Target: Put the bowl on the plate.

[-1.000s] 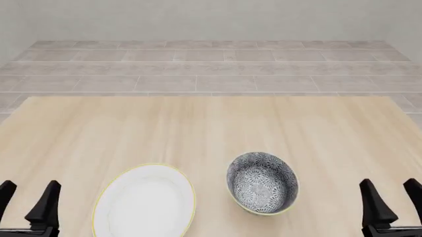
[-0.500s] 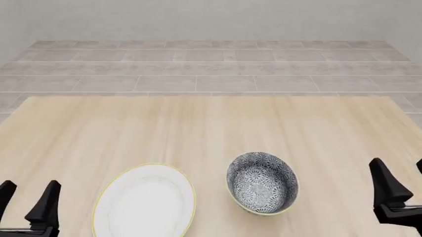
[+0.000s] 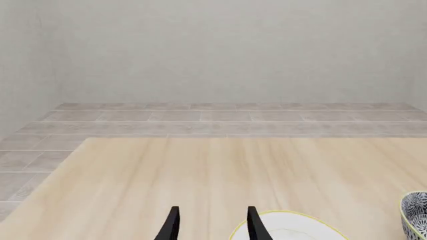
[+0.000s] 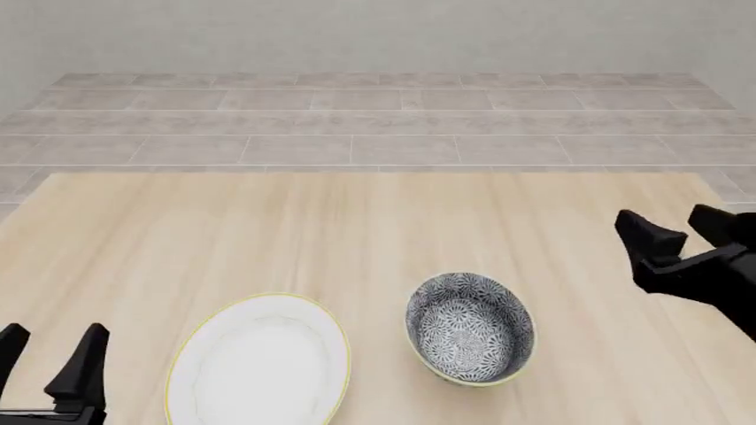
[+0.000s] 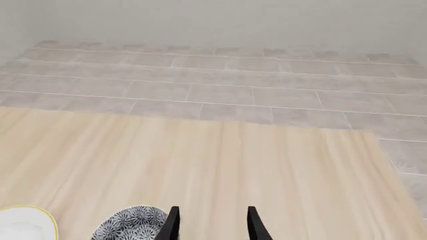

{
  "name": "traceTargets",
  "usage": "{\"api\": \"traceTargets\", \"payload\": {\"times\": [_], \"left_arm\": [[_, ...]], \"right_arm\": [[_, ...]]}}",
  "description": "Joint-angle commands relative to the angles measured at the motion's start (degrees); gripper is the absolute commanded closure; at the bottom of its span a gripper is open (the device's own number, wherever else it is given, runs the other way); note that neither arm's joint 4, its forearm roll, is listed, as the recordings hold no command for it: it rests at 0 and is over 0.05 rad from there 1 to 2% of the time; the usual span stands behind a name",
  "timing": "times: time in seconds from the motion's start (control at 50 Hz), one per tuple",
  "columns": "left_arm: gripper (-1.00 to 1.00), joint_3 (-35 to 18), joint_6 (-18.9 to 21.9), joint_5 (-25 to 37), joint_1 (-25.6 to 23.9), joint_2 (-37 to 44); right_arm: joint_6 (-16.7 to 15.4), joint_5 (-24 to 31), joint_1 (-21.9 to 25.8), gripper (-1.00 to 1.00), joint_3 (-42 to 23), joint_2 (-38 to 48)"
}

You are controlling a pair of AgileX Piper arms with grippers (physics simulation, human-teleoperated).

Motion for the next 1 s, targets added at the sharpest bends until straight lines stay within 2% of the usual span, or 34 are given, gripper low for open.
{"api": "traceTargets", "payload": {"times": [0.02, 0.08, 0.12, 0.26, 0.3, 0.34, 0.4, 0.44, 0.5, 0.72, 0.84, 1.0], "left_arm": [[-1.0, 0.0, 0.0, 0.0, 0.0, 0.0], [-1.0, 0.0, 0.0, 0.0, 0.0, 0.0], [-1.0, 0.0, 0.0, 0.0, 0.0, 0.0], [-1.0, 0.0, 0.0, 0.0, 0.0, 0.0], [-1.0, 0.0, 0.0, 0.0, 0.0, 0.0], [-1.0, 0.0, 0.0, 0.0, 0.0, 0.0], [-1.0, 0.0, 0.0, 0.0, 0.0, 0.0], [-1.0, 0.0, 0.0, 0.0, 0.0, 0.0], [-1.0, 0.0, 0.0, 0.0, 0.0, 0.0], [-1.0, 0.0, 0.0, 0.0, 0.0, 0.0], [-1.0, 0.0, 0.0, 0.0, 0.0, 0.0], [-1.0, 0.0, 0.0, 0.0, 0.0, 0.0]], "right_arm": [[5.13, 2.16, 4.41, -1.0, -5.99, 9.94], [5.09, 2.2, 5.34, -1.0, -6.57, 12.0], [3.41, 2.74, 5.54, -1.0, -7.33, 12.65], [4.36, 2.99, 7.27, -1.0, -8.26, 16.03], [3.26, 2.51, 7.41, -1.0, -7.94, 17.14], [4.05, 2.32, 8.76, -1.0, -7.73, 18.73], [5.38, 1.77, 8.26, -1.0, -7.29, 19.29], [3.93, 1.59, 8.19, -1.0, -7.07, 19.56], [3.87, 1.61, 8.32, -1.0, -7.0, 20.05], [6.49, -1.39, 9.84, -1.0, -4.74, 23.6], [5.18, -1.78, 9.01, -1.0, -4.23, 24.12], [6.14, -3.79, 9.89, -1.0, -2.1, 25.7]]}}
